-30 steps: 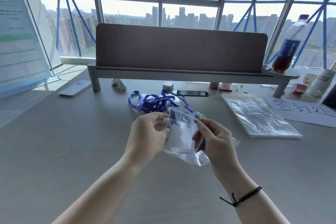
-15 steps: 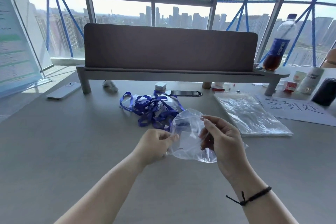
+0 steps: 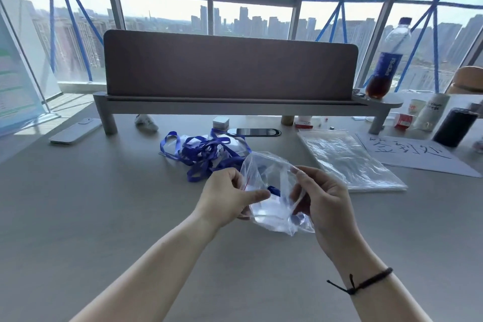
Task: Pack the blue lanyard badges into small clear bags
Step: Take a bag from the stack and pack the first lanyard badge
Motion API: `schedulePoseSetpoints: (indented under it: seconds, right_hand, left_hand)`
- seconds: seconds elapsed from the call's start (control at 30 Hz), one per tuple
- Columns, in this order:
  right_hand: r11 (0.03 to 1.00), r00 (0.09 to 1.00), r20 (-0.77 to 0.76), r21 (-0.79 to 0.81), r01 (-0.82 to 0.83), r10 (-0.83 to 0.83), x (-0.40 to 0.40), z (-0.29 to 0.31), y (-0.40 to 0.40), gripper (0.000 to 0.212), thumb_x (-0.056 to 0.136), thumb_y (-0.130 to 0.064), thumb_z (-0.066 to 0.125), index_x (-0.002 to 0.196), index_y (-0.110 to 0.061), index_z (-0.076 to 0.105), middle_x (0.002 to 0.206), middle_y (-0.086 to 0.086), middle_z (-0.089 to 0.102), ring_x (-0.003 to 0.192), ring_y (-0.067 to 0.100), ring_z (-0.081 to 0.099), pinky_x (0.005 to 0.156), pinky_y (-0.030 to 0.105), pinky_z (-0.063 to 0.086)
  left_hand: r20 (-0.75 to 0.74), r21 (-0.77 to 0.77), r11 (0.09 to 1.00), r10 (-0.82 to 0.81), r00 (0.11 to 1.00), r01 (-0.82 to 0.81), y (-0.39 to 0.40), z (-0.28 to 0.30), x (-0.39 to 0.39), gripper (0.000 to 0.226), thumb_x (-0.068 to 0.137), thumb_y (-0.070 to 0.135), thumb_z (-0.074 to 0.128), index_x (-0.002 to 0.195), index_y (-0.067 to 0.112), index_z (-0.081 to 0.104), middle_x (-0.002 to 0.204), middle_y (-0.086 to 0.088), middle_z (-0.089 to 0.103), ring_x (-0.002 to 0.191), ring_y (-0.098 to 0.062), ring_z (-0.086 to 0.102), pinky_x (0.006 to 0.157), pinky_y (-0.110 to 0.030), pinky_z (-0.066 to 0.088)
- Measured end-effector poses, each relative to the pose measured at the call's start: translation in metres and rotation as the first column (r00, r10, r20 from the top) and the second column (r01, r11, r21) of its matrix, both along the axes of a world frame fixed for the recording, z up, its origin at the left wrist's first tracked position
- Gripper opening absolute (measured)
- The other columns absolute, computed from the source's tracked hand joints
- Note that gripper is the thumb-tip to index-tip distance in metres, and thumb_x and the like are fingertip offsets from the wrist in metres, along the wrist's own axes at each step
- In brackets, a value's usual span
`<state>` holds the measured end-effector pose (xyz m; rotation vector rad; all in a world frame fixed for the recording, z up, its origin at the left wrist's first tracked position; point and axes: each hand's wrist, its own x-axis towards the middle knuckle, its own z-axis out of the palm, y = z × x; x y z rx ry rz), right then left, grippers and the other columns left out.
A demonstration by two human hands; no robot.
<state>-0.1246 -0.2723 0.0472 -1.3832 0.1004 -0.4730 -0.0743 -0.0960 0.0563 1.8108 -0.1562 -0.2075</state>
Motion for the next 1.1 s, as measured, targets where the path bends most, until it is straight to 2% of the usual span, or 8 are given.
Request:
schedulePoseSetpoints:
  seconds: [0.17,0.43,0.53,0.6,0.7,0.77,0.93,1.1]
  right_hand:
    - [0.994,0.993,0.028,-0.029,-0.110,0.111,0.001,0.008,0.014,0.012,0.094,-0.009,0.063,0.099,-0.005,0.074,0.064,0.021,0.061,0.046,0.025,0.051,0.048,0.029,0.045]
    - [0.917,0.973,0.021,-0.340,-0.210,0.231,0.004,0.013,0.042,0.035,0.083,-0.048,0.070,0.113,-0.031,0.073,0.072,0.015,0.064,0.054,0.018,0.054,0.053,0.035,0.048]
    - [0.601,0.993,0.102,-0.798,0.042,0.065,0.002,0.008,0.047,0.044,0.091,-0.059,0.046,0.130,-0.041,0.060,0.087,-0.006,0.068,0.063,0.005,0.051,0.064,0.034,0.052]
    - [0.444,0.979,0.203,-0.879,0.172,0.023,0.000,0.012,0.053,0.043,0.095,-0.056,0.042,0.134,-0.041,0.054,0.100,-0.017,0.067,0.068,0.001,0.048,0.066,0.030,0.051]
    - [0.508,0.971,0.230,-0.846,0.165,0.067,0.000,0.020,0.060,0.042,0.097,-0.059,0.036,0.134,-0.046,0.049,0.115,-0.021,0.068,0.076,0.003,0.057,0.071,0.033,0.054]
    - [0.492,0.966,0.241,-0.855,0.164,0.096,0.002,0.025,0.063,0.039,0.097,-0.060,0.034,0.132,-0.051,0.047,0.095,-0.018,0.066,0.074,0.004,0.058,0.067,0.033,0.052]
    - [0.539,0.937,0.335,-0.774,0.331,-0.095,0.010,0.053,0.057,0.024,0.089,-0.055,0.059,0.105,-0.037,0.063,0.084,-0.019,0.053,0.077,0.000,0.053,0.066,0.024,0.040]
    - [0.808,0.976,0.167,-0.589,-0.015,0.139,0.029,0.097,0.051,0.034,0.080,-0.048,0.070,0.107,-0.030,0.061,0.104,-0.010,0.067,0.095,0.004,0.062,0.082,0.030,0.047]
  left_hand:
    - [-0.100,-0.158,0.986,0.031,0.994,-0.047,-0.006,0.028,0.009,0.010,0.086,0.001,0.068,0.096,0.003,0.067,0.082,-0.015,0.074,0.065,-0.025,0.071,0.069,-0.044,0.064]
    - [-0.136,-0.324,0.946,-0.066,0.988,0.019,0.012,0.048,0.005,0.022,0.097,0.010,0.055,0.107,0.000,0.072,0.092,-0.021,0.073,0.079,-0.030,0.068,0.088,-0.051,0.059]
    - [-0.175,-0.394,0.918,-0.128,0.976,0.049,0.022,0.052,0.004,0.029,0.097,0.021,0.052,0.107,0.006,0.074,0.100,-0.018,0.075,0.079,-0.026,0.070,0.079,-0.044,0.060]
    - [-0.141,-0.395,0.913,-0.170,0.975,0.101,0.028,0.057,0.003,0.032,0.099,0.031,0.053,0.106,0.007,0.073,0.098,-0.016,0.076,0.078,-0.024,0.069,0.075,-0.040,0.058]
    - [0.055,-0.226,0.968,-0.098,0.994,0.108,0.033,0.064,0.003,0.025,0.099,0.026,0.061,0.095,0.004,0.073,0.075,-0.012,0.070,0.057,-0.016,0.062,0.054,-0.027,0.053]
    - [0.136,-0.143,0.987,-0.053,0.989,0.073,0.037,0.068,0.005,0.021,0.099,0.018,0.061,0.094,0.001,0.072,0.070,-0.010,0.067,0.049,-0.014,0.056,0.043,-0.022,0.048]
    - [0.248,0.088,0.980,-0.196,0.949,0.179,0.055,0.087,0.008,0.018,0.101,0.018,0.058,0.094,0.009,0.071,0.082,-0.010,0.076,0.061,-0.024,0.061,0.057,-0.034,0.056]
    - [0.324,0.303,0.901,-0.403,0.856,0.310,0.067,0.126,-0.001,0.021,0.094,0.034,0.062,0.095,0.018,0.076,0.089,-0.005,0.078,0.066,-0.021,0.065,0.069,-0.043,0.058]
